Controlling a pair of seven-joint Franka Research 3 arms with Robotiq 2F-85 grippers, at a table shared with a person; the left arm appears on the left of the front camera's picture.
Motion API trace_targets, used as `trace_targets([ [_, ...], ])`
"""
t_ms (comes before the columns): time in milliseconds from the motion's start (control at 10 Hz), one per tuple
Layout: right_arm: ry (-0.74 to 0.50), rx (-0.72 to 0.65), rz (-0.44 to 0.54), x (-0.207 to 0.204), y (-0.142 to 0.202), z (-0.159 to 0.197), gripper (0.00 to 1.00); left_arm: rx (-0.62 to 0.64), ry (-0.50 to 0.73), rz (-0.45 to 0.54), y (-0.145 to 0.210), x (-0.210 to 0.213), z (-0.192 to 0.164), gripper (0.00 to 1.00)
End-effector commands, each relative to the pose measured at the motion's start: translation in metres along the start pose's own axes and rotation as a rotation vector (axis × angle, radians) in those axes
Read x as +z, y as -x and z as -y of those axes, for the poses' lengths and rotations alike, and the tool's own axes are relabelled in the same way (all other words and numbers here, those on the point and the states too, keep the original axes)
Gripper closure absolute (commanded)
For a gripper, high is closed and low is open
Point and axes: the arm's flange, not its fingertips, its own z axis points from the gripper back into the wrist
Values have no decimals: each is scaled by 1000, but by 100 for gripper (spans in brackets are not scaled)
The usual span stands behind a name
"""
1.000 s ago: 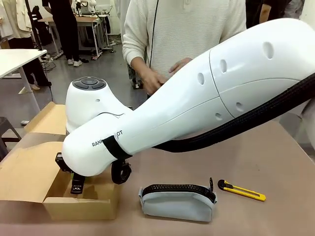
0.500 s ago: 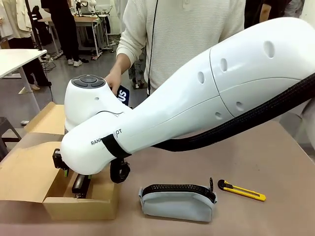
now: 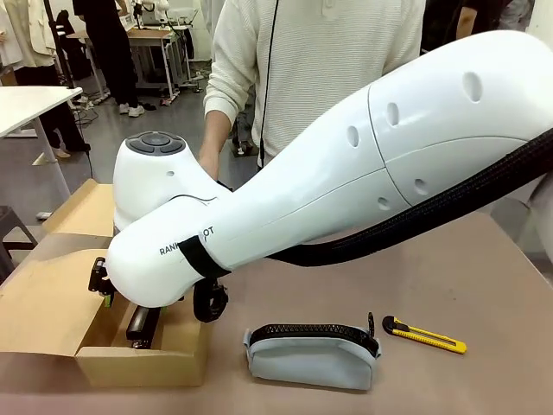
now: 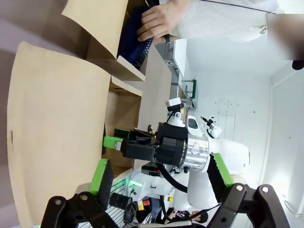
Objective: Place items inside the box.
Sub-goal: Pick up a Pencil pouch or Stapler and place it inside the Mailer Box closest to the robot.
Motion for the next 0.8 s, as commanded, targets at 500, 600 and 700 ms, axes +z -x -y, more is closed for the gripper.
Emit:
trace_targets([
  [500, -192, 152, -163, 124, 22, 66, 0, -18, 17, -2, 2, 0, -1, 0],
  [600, -297, 180, -181, 156, 16, 101, 0, -18, 17, -2, 2, 0, -1, 0],
  [700, -407, 174, -211, 177, 14, 130, 0, -18, 17, -2, 2, 0, -1, 0],
])
